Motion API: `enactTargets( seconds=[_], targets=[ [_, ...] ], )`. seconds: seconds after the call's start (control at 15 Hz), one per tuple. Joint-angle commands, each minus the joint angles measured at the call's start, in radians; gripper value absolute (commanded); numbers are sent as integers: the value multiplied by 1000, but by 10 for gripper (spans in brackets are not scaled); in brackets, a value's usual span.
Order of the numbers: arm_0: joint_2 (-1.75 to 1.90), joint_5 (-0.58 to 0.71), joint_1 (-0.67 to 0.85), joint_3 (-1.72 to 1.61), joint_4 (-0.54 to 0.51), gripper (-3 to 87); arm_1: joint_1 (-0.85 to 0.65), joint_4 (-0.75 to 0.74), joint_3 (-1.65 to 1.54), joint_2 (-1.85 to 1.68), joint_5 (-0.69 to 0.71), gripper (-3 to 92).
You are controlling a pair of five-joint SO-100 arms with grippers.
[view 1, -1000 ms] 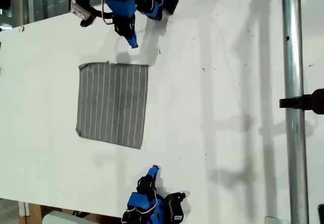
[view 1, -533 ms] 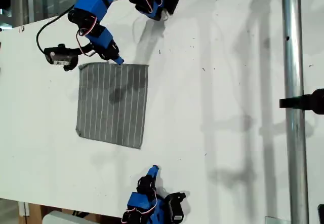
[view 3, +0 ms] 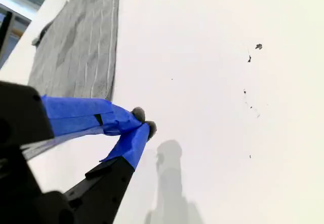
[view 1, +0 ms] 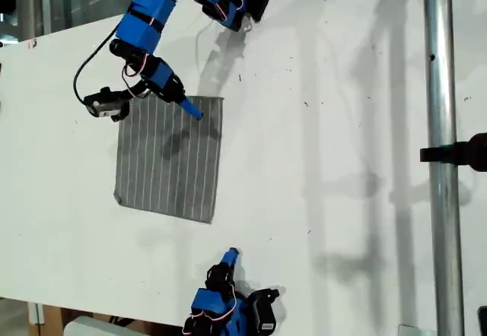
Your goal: Grasp corners of a towel and fold twice.
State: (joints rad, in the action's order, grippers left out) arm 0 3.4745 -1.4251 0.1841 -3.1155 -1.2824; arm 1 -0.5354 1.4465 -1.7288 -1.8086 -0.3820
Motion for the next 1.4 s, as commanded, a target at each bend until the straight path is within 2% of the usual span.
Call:
enactTargets(
  seconds=[0.0, 0.33, 0.73, 0.8, 0.87, 0.93, 1.0, 1.13, 1.33],
  targets=[
    [2, -11, -3, -5, -8, -29, -28, -132, -84, 35, 25, 407],
    [2, -12, -2, -5, -8, -29, -12, -301, -106, 244, 49, 380],
    [2, -14, -2, -5, -8, -29, -5, -360, -97, 413, 74, 355],
    [2, -15, -3, -5, -8, -29, -8, -376, -86, 454, 74, 319],
    [2, -15, -3, -5, -8, -29, -8, -360, -43, 502, 75, 226],
    [2, -17, -3, -5, -8, -29, -9, -341, -3, 534, 69, 93],
    [2, -18, -3, -5, -8, -29, -9, -337, 12, 541, 67, 36],
    [2, -20, -3, -5, -8, -29, 2, -341, 20, 541, 69, -2],
    [2, -41, 17, 38, 11, -30, 20, -348, 26, 540, 67, -2]
  ],
)
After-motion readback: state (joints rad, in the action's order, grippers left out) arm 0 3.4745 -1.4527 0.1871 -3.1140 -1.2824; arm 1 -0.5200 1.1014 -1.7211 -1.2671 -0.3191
